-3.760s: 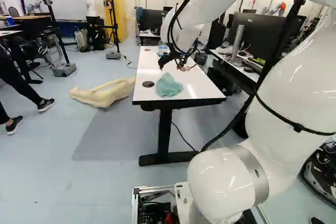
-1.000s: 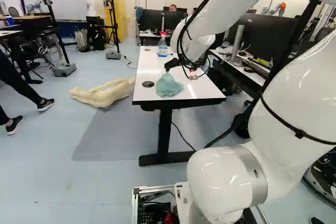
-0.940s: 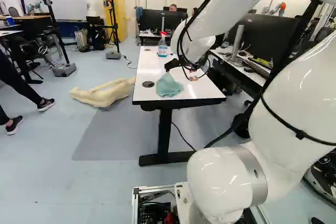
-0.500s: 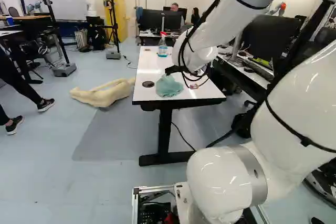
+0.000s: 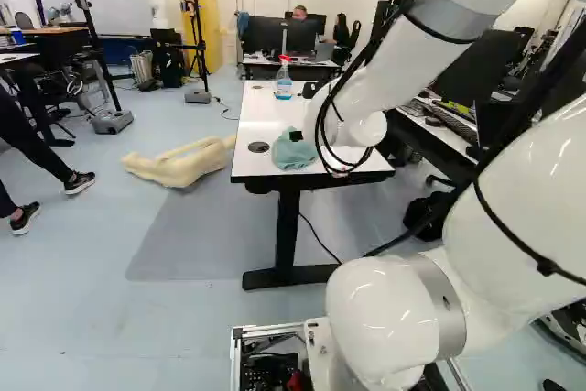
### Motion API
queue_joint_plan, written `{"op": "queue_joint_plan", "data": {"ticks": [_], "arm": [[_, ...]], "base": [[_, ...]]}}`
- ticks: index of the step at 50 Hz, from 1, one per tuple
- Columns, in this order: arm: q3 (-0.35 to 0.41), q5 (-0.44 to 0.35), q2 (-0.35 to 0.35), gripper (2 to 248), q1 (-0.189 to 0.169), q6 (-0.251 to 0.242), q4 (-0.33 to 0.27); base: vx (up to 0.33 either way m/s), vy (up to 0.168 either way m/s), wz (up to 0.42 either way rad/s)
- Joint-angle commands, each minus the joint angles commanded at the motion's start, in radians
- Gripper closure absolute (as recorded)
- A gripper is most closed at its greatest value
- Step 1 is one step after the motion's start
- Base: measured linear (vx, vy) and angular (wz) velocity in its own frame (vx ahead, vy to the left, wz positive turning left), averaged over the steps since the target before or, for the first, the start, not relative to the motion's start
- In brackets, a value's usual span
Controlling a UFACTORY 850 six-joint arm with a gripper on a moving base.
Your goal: Clean the table with the green towel
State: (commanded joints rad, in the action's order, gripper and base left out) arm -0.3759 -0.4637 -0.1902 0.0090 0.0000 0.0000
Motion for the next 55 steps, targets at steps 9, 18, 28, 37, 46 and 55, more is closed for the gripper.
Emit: {"op": "queue_joint_plan", "data": {"ticks": [9, 18, 28, 37, 46, 55], "arm": [[0.058, -0.081, -0.018, 3, -0.002, 0.0, 0.0], [0.11, -0.155, -0.034, 3, -0.003, 0.0, 0.0], [0.159, -0.225, -0.049, 3, -0.005, 0.0, 0.0], [0.196, -0.278, -0.061, 3, -0.006, 0.0, 0.0], [0.228, -0.322, -0.07, 3, -0.007, 0.0, 0.0], [0.252, -0.357, -0.078, 3, -0.008, 0.0, 0.0]], "base": [[0.0, 0.0, 0.0], [0.0, 0.0, 0.0], [0.0, 0.0, 0.0], [0.0, 0.0, 0.0], [0.0, 0.0, 0.0], [0.0, 0.0, 0.0]]}}
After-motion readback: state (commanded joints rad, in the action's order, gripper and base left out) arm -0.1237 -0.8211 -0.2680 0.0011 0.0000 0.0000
